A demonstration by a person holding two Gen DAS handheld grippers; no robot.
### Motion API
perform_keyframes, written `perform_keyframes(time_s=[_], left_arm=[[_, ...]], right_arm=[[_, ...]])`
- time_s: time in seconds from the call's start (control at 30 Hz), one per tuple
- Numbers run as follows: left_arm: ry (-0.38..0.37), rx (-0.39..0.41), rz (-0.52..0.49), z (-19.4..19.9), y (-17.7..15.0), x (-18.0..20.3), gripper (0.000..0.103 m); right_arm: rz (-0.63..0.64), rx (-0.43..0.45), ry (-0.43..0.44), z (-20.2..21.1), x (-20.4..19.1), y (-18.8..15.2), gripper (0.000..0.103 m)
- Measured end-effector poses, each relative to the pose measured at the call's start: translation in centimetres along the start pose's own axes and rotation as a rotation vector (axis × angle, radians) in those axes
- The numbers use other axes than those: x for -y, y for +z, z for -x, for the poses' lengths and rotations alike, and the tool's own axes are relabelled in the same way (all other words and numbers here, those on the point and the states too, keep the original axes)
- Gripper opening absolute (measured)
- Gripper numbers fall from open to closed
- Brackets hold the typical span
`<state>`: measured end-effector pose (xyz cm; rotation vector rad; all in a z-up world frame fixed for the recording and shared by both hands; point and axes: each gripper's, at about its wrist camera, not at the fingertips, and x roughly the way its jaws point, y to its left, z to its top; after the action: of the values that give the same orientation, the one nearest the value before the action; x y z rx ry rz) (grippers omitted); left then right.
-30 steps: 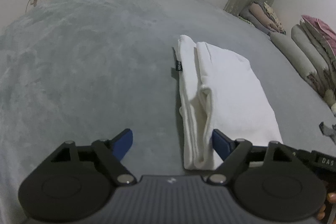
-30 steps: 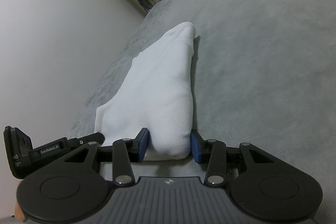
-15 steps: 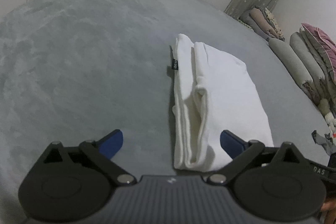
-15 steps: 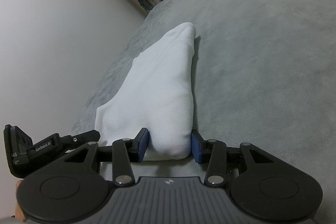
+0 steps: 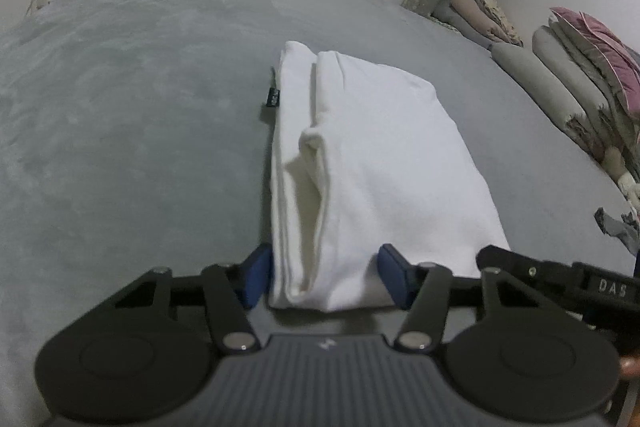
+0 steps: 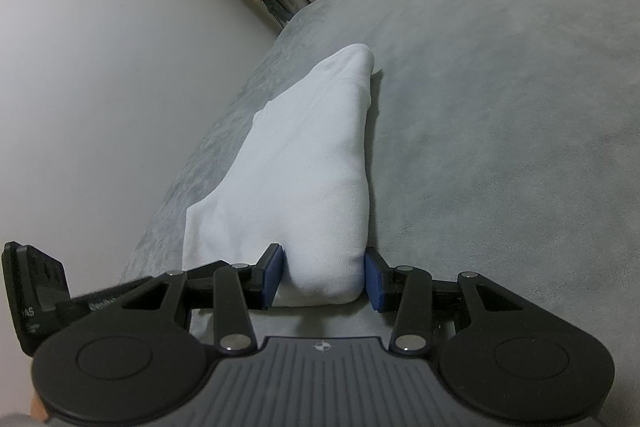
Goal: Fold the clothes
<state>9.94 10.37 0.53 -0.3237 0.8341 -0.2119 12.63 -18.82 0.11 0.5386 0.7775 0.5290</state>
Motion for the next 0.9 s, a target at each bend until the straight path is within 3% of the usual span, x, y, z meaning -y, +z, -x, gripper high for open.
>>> perform_keyframes(time_s=[0.07, 0.13, 0.2, 0.37, 0.53, 0.73, 0.83, 0.9], left_arm=[[-0.022, 0.003, 0.048, 0.0, 0.0, -0.6, 0.037], [-0.066, 0.002, 0.128, -0.1, 0.1, -1.8, 0.019], [-0.097, -0.002, 0.189, -0.2, 0.1, -2.7, 0.014], [-0.108, -0.020, 0.253, 0.4, 0.2, -2.4, 0.011], [-0.093, -0.073, 0.275, 3.0, -0.7, -0.7, 0.011], [-0.107, -0.129, 0.276, 8.9, -6.2, 1.9, 0.011], [-0.095, -0.145, 0.228, 11.2, -10.0, 2.8, 0.012], [-0.073, -0.129, 0.136, 11.5, -11.6, 3.7, 0.015]], right_arm=[[-0.002, 0.006, -0.003, 0.0, -0.1, -0.1, 0.043], [-0.001, 0.012, -0.011, 0.1, -0.3, -0.1, 0.042], [-0.006, 0.015, -0.019, 0.1, -0.5, -0.1, 0.040], [-0.040, -0.004, -0.015, 0.6, -0.6, 0.4, 0.036], [-0.050, -0.081, -0.036, 3.2, -1.7, 0.7, 0.035], [-0.079, -0.156, -0.038, 9.5, -2.0, -2.3, 0.035], [-0.067, -0.194, -0.035, 12.7, -2.1, -5.2, 0.035], [-0.045, -0.205, -0.042, 13.9, -1.9, -7.1, 0.035]])
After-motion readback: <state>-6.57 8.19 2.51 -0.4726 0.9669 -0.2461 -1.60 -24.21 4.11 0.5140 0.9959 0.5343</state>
